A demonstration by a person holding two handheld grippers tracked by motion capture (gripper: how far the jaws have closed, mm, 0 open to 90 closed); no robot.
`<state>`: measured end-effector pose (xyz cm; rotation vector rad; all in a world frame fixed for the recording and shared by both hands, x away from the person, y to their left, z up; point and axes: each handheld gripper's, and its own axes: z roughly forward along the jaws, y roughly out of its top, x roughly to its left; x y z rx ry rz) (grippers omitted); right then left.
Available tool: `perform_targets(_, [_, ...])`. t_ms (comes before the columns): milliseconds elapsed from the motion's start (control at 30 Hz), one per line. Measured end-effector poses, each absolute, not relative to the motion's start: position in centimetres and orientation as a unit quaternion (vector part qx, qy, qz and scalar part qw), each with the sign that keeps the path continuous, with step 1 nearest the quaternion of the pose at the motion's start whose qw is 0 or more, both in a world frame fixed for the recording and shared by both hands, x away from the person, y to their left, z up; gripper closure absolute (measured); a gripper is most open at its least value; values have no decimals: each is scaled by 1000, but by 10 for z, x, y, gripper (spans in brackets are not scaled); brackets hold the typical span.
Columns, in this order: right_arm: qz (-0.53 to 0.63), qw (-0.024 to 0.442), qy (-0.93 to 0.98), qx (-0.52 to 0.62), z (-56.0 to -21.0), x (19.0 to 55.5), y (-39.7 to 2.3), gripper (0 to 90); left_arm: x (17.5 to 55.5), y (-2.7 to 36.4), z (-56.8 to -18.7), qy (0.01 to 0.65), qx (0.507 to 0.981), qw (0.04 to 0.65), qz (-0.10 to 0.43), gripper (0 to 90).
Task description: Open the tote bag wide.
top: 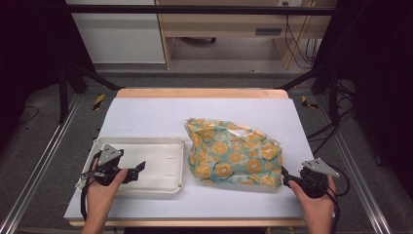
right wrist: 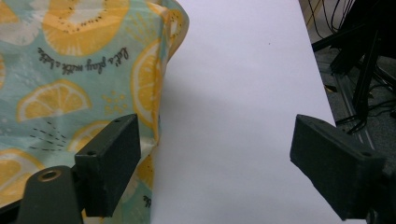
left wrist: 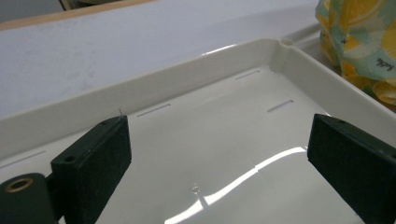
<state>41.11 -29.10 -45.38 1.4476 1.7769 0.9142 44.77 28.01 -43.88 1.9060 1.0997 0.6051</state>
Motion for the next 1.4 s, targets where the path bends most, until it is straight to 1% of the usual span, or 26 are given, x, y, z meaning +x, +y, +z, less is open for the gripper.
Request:
perform_targets(333, [324,331,704,538,-435,410,-275,283,446,271,-440,425,775,399,242,62])
perform_targets(467, [322,333,710,531,-429,410,-274,287,446,267,-441,421,780,396,241,62])
perform_targets(700, [327,311,730,513,-424,412,-271,306,445,261,-443,414,786,390,242,62])
perform_targets(767, [330,305,736,506,-417,415,-270,321,445,260,-443,413,788,389,241,62])
perform_targets(833, [336,301,746,490,-402,421,-265,324,445,258,-444,411,789,388,241,62])
perform_targets(900, [343,297,753,477,-391,428,-260,357,445,256,-444,407,793,384,242,62])
perform_targets(933, [343,297,753,477,-391,428,-260,357,445,256,-444,407,793,384,242,62])
perform_targets(1000, [346,290,766,458,-377,444,-250,422,444,255,-444,404,795,383,242,62])
perform_targets(1133, [323,286,789,438,-365,470,-236,477,444,253,-444,399,797,384,241,62])
perform_targets(1167, [323,286,789,438,-365,470,-236,477,444,253,-444,399,797,384,241,60])
perform_targets(1200, [323,278,794,433,-361,485,-229,513,444,252,-444,397,798,385,240,58])
perform_targets(1233, [318,274,799,431,-360,493,-227,514,444,252,-444,396,798,386,239,58])
perform_targets(1267, [318,274,799,431,-360,493,-227,514,444,252,-444,396,798,386,239,58])
perform_targets(1300, [312,262,804,433,-359,511,-223,514,443,251,-445,394,800,386,238,58])
perform_targets(1367, [298,257,809,437,-361,527,-221,508,443,251,-445,393,800,386,237,58])
perform_targets(1400, [298,257,809,437,-361,527,-221,508,443,250,-445,392,801,386,236,58])
